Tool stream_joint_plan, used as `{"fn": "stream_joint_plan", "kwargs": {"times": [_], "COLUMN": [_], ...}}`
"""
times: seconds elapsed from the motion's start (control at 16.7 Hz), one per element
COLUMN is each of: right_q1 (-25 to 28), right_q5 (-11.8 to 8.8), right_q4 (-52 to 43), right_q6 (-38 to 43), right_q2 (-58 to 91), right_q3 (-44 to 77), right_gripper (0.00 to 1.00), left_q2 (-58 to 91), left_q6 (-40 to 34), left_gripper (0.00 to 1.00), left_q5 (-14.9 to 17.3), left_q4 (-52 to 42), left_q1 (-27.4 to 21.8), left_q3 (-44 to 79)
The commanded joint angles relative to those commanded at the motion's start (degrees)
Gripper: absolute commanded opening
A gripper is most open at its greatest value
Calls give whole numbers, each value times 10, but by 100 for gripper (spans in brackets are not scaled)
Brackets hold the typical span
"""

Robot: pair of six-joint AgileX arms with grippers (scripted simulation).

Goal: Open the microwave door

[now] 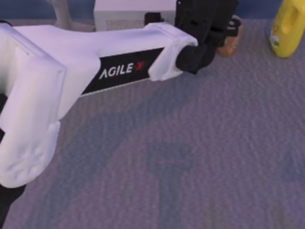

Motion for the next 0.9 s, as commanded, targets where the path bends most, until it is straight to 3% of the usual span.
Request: {"fn": "stream_joint_plan", "kwargs": {"times": [0.78,0.9], "right_q1": [0,0], "right_q5": [0,0], "right_q4": [0,0], "right_q6": [0,0], "right_q2": [0,0], "right_q3": [0,0], "right_gripper": [100,100], "left_q2": [0,0], "left_q6": [0,0], "left_gripper": [2,0], "left_q5": [0,0], "left_q4": [0,0], "left_q1": [0,0], "left_q3": [0,0]}}
